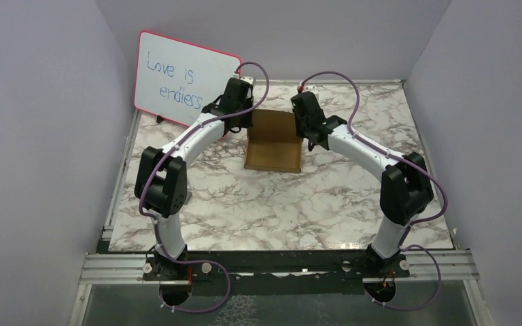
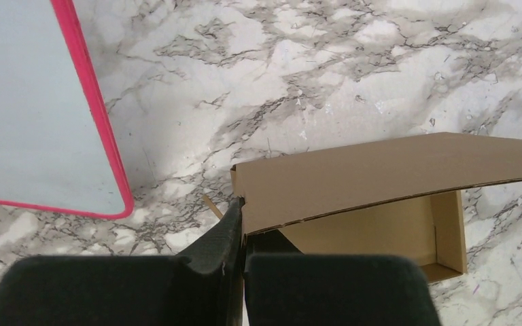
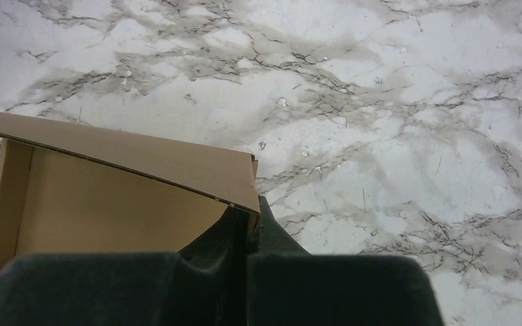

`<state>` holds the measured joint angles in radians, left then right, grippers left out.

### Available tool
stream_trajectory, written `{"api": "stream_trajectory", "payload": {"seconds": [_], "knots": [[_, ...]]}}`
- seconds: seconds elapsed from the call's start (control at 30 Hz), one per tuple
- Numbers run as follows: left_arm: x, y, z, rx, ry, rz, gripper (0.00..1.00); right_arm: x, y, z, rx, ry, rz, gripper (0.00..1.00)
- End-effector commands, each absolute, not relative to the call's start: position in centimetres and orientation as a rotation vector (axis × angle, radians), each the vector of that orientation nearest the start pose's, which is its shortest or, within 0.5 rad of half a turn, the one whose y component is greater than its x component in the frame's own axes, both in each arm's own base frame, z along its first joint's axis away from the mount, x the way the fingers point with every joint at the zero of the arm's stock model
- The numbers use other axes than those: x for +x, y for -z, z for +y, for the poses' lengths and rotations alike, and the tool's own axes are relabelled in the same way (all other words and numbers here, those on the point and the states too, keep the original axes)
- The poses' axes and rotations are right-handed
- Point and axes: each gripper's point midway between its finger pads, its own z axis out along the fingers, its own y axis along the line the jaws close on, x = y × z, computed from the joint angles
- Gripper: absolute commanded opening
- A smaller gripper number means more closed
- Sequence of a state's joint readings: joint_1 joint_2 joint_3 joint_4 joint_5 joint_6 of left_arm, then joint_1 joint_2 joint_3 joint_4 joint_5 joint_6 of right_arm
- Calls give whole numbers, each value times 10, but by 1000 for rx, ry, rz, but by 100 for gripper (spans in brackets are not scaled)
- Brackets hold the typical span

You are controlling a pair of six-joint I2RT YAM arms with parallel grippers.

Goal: Fold the paper box

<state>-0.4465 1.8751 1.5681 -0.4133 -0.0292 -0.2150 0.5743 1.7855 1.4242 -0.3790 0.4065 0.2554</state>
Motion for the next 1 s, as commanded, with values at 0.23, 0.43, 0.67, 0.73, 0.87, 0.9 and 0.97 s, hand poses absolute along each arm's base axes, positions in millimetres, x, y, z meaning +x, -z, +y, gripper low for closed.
{"api": "stream_trajectory", "payload": {"seconds": [0.23, 0.43, 0.67, 0.73, 0.87, 0.9, 0.97], "knots": [[443, -183, -266, 60, 501, 2159, 0, 419, -166, 250, 40, -84, 2087, 1], [436, -180, -263, 13, 497, 2126, 0, 415, -166, 249, 127, -95, 2057, 1], [427, -178, -266, -28, 530, 2086, 0, 417, -161, 248, 247, -121, 2042, 1], [425, -177, -266, -30, 533, 2084, 0, 419, -160, 249, 267, -125, 2041, 1], [421, -176, -264, -37, 540, 2080, 0, 416, -149, 246, 321, -124, 2050, 1], [420, -176, -263, -37, 541, 2078, 0, 414, -146, 245, 328, -122, 2051, 1], [416, -170, -262, -29, 540, 2090, 0, 411, -141, 241, 332, -116, 2052, 1]]}}
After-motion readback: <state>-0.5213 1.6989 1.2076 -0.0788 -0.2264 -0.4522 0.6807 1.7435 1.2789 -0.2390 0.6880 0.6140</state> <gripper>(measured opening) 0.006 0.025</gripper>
